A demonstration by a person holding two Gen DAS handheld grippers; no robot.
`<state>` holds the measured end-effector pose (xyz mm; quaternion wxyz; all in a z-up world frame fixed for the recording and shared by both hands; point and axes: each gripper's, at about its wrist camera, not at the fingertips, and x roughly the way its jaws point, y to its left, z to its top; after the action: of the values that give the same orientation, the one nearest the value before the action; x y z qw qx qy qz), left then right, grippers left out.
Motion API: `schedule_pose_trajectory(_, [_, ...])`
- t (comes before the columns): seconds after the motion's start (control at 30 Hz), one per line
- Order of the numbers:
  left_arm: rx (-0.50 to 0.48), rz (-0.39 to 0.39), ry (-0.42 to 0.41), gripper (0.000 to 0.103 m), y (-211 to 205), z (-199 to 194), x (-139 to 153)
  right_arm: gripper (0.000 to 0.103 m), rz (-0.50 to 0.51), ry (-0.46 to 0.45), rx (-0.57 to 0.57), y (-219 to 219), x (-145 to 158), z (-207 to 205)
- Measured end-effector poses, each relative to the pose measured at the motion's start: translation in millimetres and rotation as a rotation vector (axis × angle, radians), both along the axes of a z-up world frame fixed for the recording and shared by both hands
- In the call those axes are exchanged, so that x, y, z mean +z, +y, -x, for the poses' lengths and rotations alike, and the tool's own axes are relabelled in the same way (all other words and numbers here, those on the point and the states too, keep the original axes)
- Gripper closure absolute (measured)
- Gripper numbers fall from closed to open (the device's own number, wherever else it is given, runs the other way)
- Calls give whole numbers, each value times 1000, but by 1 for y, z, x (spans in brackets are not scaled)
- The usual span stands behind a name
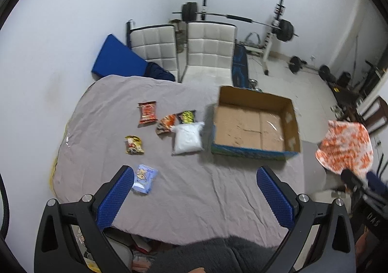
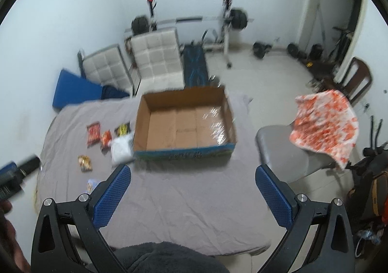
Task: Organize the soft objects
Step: 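Grasp the blue tissue pack with the left gripper while the right grasps the white bag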
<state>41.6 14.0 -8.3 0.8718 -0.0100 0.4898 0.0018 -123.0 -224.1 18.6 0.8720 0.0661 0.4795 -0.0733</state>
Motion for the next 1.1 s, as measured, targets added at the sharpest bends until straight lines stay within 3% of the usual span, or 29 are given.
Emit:
schedule_pose_trajectory(0.13, [64, -80, 39, 0, 32, -22, -29, 0, -38, 129, 76, 6, -60, -32])
schedule_pose_trajectory(0.23, [103, -165, 103, 0, 57, -32, -67, 0, -53, 229, 153, 18, -111, -54])
schedule_pose_trajectory(0.4, [155, -227, 287, 0, 101, -42, -153, 0, -7, 354, 273, 49, -196, -91])
schedule_pose_trajectory(0.6, [53, -237, 487, 0, 132, -66, -266, 0, 5, 438, 333, 94, -274, -124])
schedule_pose_trajectory(0.7, [-16, -227, 562, 0, 141, -84, -316, 0, -3, 482, 332, 120, -299, -139])
schedule_pose_trajectory(0.8, [-67, -176, 635, 0, 147, -96, -356, 0, -17, 510, 316, 144, -305, -152])
schedule_pose_trajectory(0.97, [-93, -65, 697, 6, 153, -106, -394, 0, -61, 512, 300, 190, -306, -189])
schedule_pose_trajectory(1.0, [-100, -53, 705, 14, 152, -107, -399, 0, -69, 513, 298, 199, -306, -197])
schedule_pose_trajectory(1.03, [-106, -48, 718, 30, 152, -107, -404, 0, -78, 512, 299, 206, -306, -204])
schedule_pose_trajectory(1.1, [-100, -33, 735, 43, 153, -108, -409, 0, -91, 503, 304, 225, -304, -221])
